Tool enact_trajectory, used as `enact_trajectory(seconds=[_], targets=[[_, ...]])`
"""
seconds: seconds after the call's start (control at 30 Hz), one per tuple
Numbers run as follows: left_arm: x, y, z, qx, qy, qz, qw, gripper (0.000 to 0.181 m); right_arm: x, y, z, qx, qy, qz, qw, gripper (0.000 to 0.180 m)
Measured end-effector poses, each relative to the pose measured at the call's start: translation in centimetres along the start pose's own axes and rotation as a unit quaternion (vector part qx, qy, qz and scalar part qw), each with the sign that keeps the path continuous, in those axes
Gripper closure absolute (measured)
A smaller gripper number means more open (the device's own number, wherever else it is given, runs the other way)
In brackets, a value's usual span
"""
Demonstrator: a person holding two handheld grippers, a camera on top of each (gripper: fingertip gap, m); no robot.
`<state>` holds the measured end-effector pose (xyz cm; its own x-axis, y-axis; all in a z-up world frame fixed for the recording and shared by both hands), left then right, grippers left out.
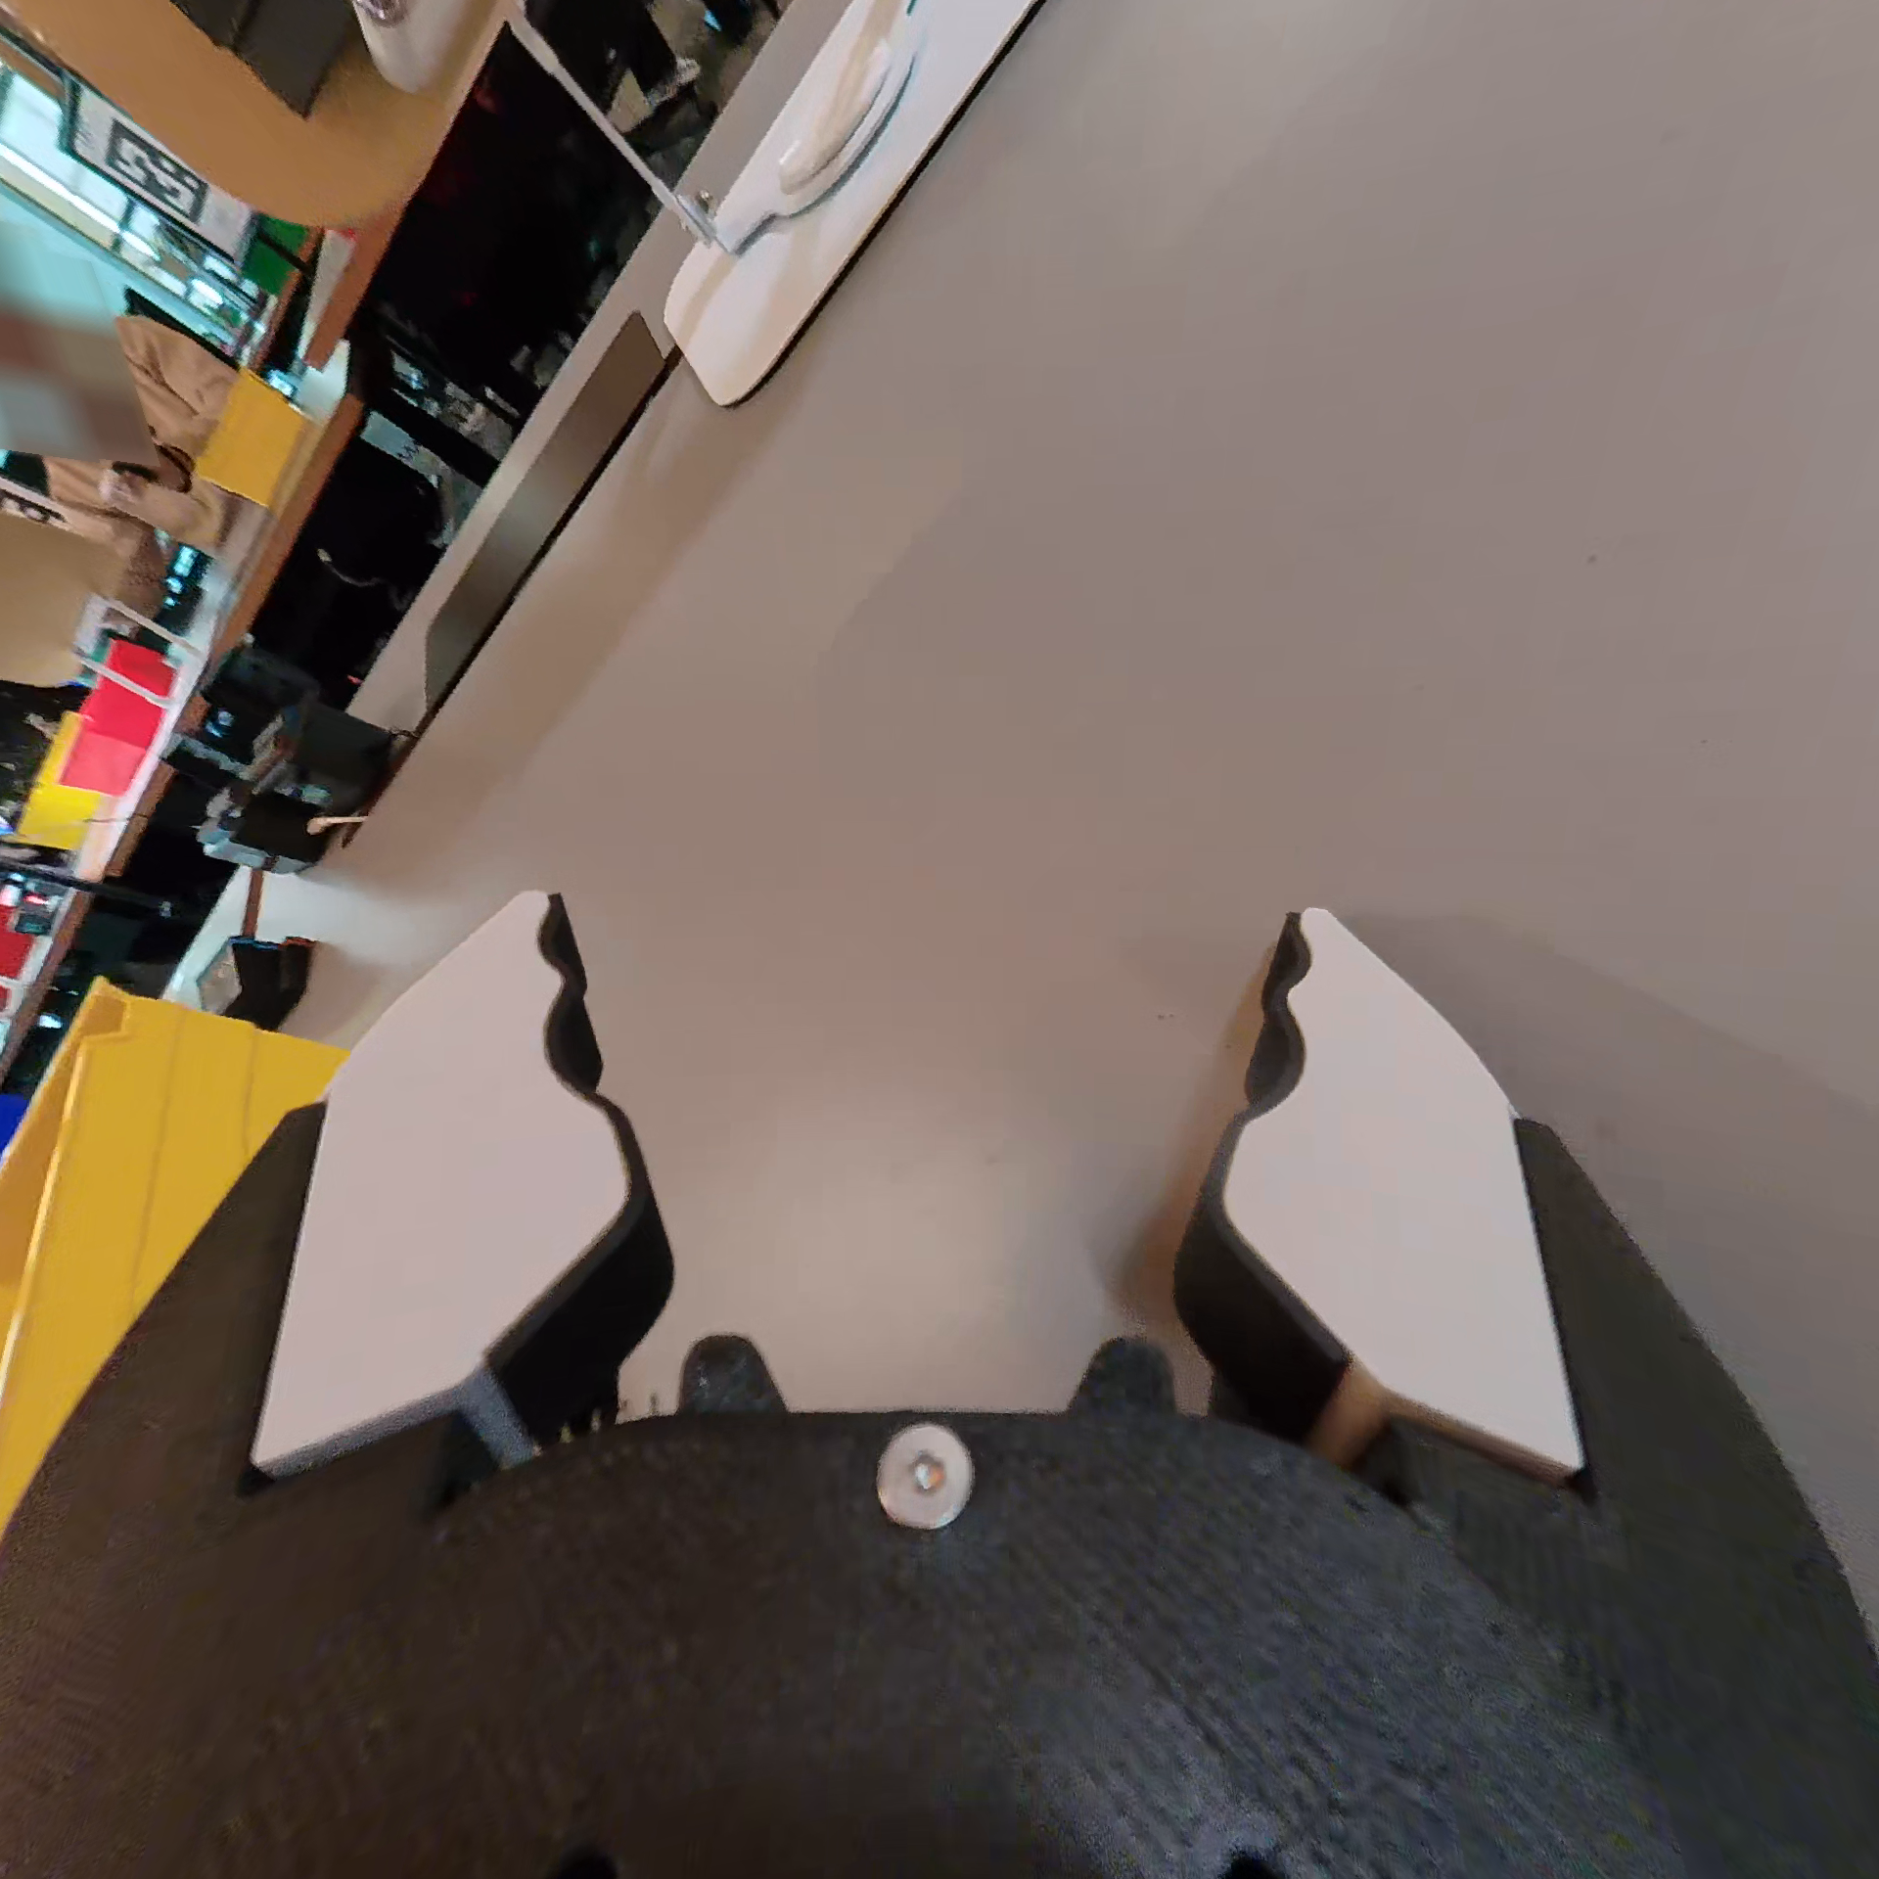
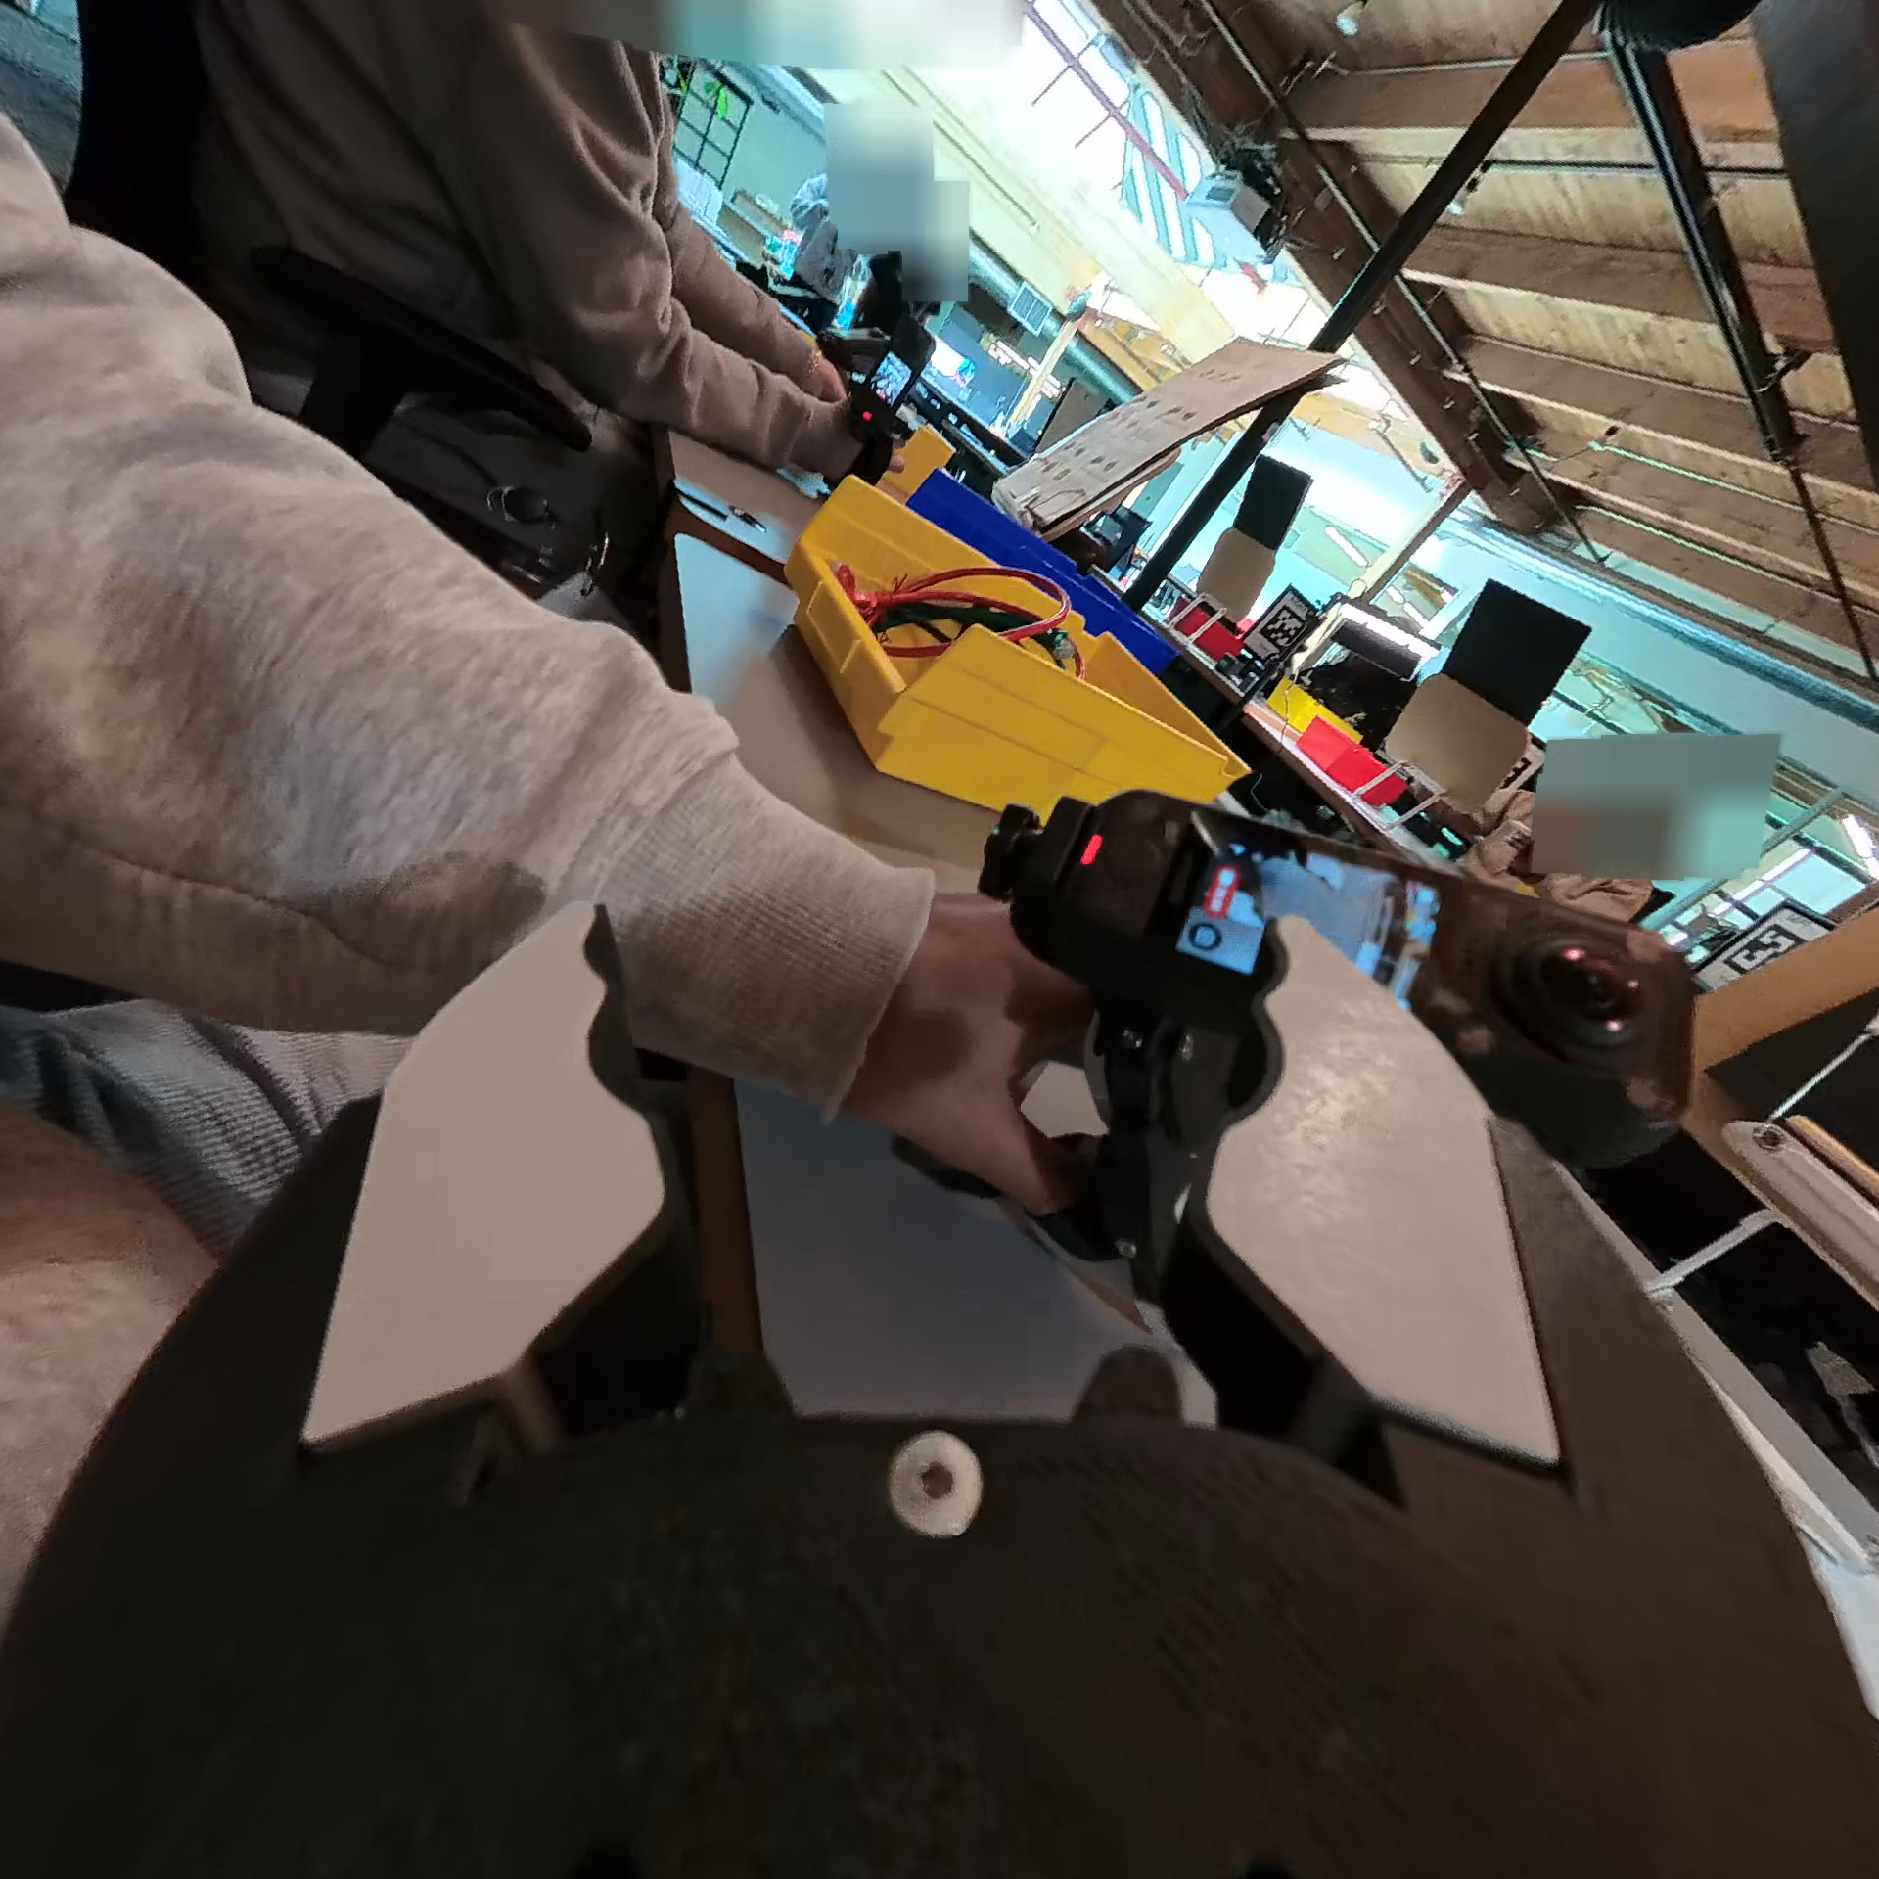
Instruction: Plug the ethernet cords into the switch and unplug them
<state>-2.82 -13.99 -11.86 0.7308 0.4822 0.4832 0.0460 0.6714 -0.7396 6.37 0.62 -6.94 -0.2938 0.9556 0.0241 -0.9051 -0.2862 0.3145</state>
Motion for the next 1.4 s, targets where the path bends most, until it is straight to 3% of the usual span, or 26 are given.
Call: enact_trajectory(seconds=[0.5, 0.8, 1.2, 1.4], targets=[[0.5, 0.9, 0.8, -0.043, -0.012, 0.016, 0.999, 0.070, -0.4, -1.5, -0.4, 0.018, -0.022, 0.019, 0.999, 0.066], [0.5, 1.0, 0.7, -0.047, -0.032, 0.005, 0.998, 0.073, -0.7, -1.6, -0.7, 0.076, -0.052, -0.034, 0.995, 0.070], [0.2, 1.4, 0.5, -0.037, -0.056, -0.010, 0.998, 0.095, -0.8, -1.6, -0.7, 0.084, -0.122, -0.048, 0.988, 0.060], [0.9, 1.0, 1.4, -0.036, -0.069, -0.015, 0.997, 0.103, -1.0, -2.0, -1.2, 0.114, -0.144, -0.057, 0.981, 0.042]])
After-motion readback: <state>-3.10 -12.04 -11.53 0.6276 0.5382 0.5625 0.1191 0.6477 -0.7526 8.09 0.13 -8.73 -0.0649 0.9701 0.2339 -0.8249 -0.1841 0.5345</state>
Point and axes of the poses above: each gripper's, where its closed fingertips meet, x back along the fingers, z out of its top, y = z × x across the jaws, the point moved 7 cm from there along x, back along the fingers, and after that the axes turned 14 degrees about -x, right-handed, at the moved point
